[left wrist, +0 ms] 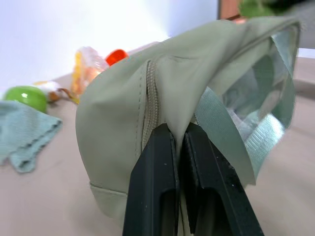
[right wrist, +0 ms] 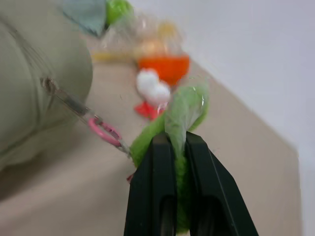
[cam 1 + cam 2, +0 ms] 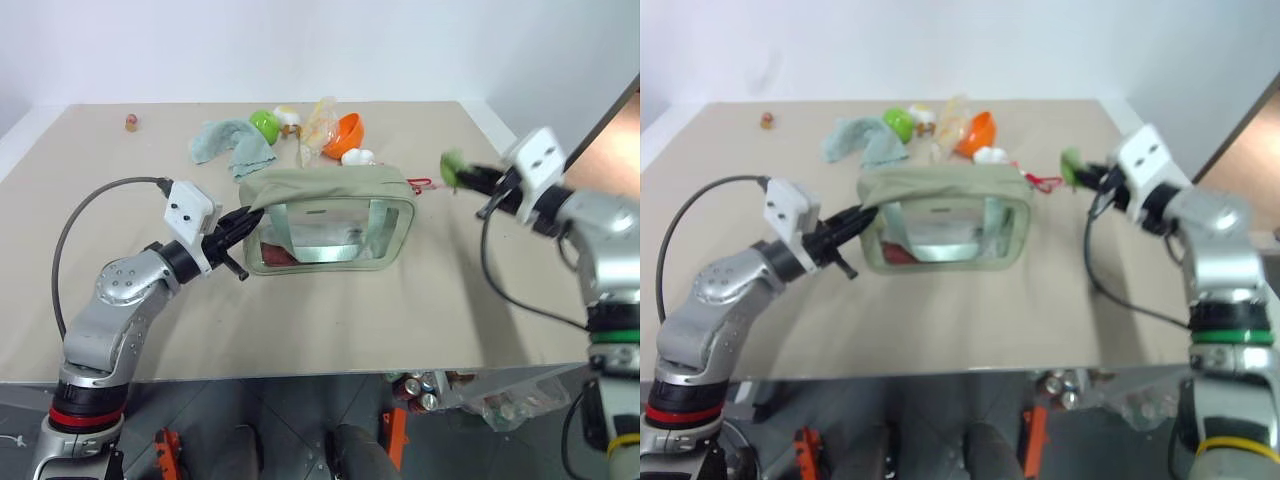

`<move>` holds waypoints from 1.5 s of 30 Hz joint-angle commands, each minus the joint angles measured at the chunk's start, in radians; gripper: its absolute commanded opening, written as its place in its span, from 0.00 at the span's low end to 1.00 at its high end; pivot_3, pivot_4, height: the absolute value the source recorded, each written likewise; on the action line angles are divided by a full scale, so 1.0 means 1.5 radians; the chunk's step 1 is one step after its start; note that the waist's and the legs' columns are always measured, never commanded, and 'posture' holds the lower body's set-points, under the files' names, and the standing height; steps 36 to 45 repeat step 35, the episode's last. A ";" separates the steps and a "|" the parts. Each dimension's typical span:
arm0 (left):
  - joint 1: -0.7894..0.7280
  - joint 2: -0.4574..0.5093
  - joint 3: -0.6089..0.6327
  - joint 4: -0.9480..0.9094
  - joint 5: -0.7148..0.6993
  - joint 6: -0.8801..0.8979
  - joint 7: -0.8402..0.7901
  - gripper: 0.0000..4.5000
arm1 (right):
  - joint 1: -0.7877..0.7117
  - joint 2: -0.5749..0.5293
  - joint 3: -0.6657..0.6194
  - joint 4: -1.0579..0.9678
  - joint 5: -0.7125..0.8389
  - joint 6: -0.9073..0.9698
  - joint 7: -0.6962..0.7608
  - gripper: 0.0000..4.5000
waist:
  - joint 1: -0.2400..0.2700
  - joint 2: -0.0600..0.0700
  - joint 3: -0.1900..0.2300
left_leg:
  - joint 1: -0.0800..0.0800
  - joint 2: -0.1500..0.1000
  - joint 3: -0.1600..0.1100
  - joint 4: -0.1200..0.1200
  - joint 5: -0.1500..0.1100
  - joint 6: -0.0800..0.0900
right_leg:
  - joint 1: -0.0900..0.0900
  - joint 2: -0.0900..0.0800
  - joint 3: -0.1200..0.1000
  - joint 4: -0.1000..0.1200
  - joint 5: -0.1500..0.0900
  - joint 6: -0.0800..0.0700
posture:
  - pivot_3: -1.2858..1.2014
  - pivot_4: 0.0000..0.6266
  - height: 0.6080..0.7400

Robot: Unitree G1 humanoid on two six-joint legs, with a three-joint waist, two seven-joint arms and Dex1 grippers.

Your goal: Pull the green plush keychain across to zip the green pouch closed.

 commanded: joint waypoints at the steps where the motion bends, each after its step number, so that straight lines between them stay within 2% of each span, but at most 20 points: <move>1: -0.004 0.000 0.023 -0.004 0.023 -0.029 0.026 0.00 | 0.060 0.042 0.026 -0.098 -0.056 0.055 -0.096 0.01 | 0.000 0.000 0.000 | 0.000 0.000 0.000 0.000 0.000 0.000 | 0.000 0.000 0.000 0.000 0.000 0.000 | 0.52 0.24 1.00; 4: -0.007 -0.006 0.023 0.002 0.030 -0.029 0.036 0.00 | 0.094 0.117 0.071 -0.101 -0.097 0.065 -0.159 0.01 | -0.002 0.000 0.000 | 0.000 0.000 0.000 0.000 0.000 0.000 | 0.000 0.001 0.000 0.000 0.000 0.001 | 0.52 0.24 1.00; 8: -0.012 -0.008 0.022 0.012 0.033 -0.028 0.036 0.00 | 0.086 0.159 0.106 0.033 -0.149 -0.030 -0.208 0.01 | -0.001 0.000 0.000 | 0.001 0.000 0.000 0.000 0.002 -0.003 | 0.001 0.000 0.000 0.000 0.000 0.002 | 0.52 0.24 1.00; 11: -0.009 -0.010 0.024 0.009 0.019 -0.011 0.032 0.00 | 0.064 0.185 0.086 0.069 -0.130 -0.066 -0.220 0.01 | -0.002 0.000 0.000 | 0.002 0.000 0.001 0.001 0.002 -0.002 | 0.001 0.000 0.001 0.000 0.002 0.003 | 0.52 0.24 1.00; 13: 0.001 -0.019 0.039 0.002 -0.018 0.007 0.025 0.00 | 0.051 0.212 0.035 0.053 -0.055 -0.055 -0.200 0.01 | -0.002 0.000 0.000 | 0.002 0.000 0.001 0.001 0.002 -0.002 | 0.002 0.000 0.001 0.000 0.002 0.003 | 0.52 0.24 1.00; 17: 0.011 -0.014 0.061 0.003 -0.056 0.029 0.008 0.33 | 0.028 0.226 -0.047 -0.018 0.076 0.014 -0.152 0.33 | -0.001 0.000 0.000 | 0.002 0.001 0.000 0.000 0.002 -0.002 | 0.002 0.001 0.001 0.000 0.002 0.003 | 0.52 0.24 1.00; 19: 0.005 -0.007 0.076 0.010 -0.075 0.040 -0.001 0.46 | 0.022 0.214 -0.080 -0.064 0.132 0.054 -0.131 0.46 | 0.000 0.000 0.000 | 0.001 0.000 0.000 0.000 0.002 -0.002 | 0.001 0.001 0.000 0.000 0.002 0.003 | 0.52 0.24 1.00; 20: 0.000 0.000 0.085 0.014 -0.083 0.043 -0.006 0.55 | 0.024 0.203 -0.094 -0.092 0.163 0.075 -0.110 0.56 | 0.000 0.000 0.000 | 0.000 0.000 0.000 0.000 0.002 -0.002 | 0.001 0.001 0.000 0.000 0.002 0.003 | 0.52 0.24 1.00; 26: -0.024 0.059 0.134 0.047 -0.124 0.063 -0.047 0.99 | 0.057 0.100 -0.147 -0.219 0.274 0.168 -0.011 1.00 | 0.001 0.000 0.000 | 0.000 0.000 -0.001 0.000 0.002 -0.002 | 0.001 0.000 -0.001 -0.001 0.001 0.003 | 0.52 0.24 1.00; 30: 0.006 0.107 0.174 0.010 -0.170 0.095 -0.076 0.99 | 0.085 0.037 -0.176 -0.282 0.318 0.214 0.023 1.00 | 0.000 0.000 0.000 | 0.000 0.000 0.000 0.000 0.002 -0.002 | 0.001 0.000 0.000 -0.001 0.001 0.003 | 0.52 0.24 1.00; 33: 0.080 0.155 0.169 -0.038 -0.132 0.092 -0.085 0.99 | 0.141 0.005 -0.166 -0.380 0.356 0.258 0.045 1.00 | -0.003 0.000 0.000 | 0.001 0.000 0.000 -0.002 0.002 -0.002 | 0.000 0.000 0.000 -0.001 0.000 0.002 | 0.52 0.24 1.00; 35: 0.132 0.163 0.170 -0.074 -0.133 0.090 -0.090 0.99 | 0.200 0.008 -0.145 -0.452 0.368 0.265 0.050 1.00 | -0.002 0.000 0.000 | 0.001 0.001 0.000 -0.003 0.002 -0.001 | 0.000 0.000 0.000 -0.001 -0.001 0.002 | 0.52 0.24 1.00; 45: 0.132 0.163 0.170 -0.074 -0.133 0.090 -0.090 0.99 | 0.200 0.008 -0.145 -0.452 0.368 0.265 0.050 1.00 | -0.002 0.000 0.000 | 0.001 0.001 0.000 -0.003 0.002 -0.001 | 0.000 0.000 0.000 -0.001 -0.001 0.002 | 0.52 0.24 1.00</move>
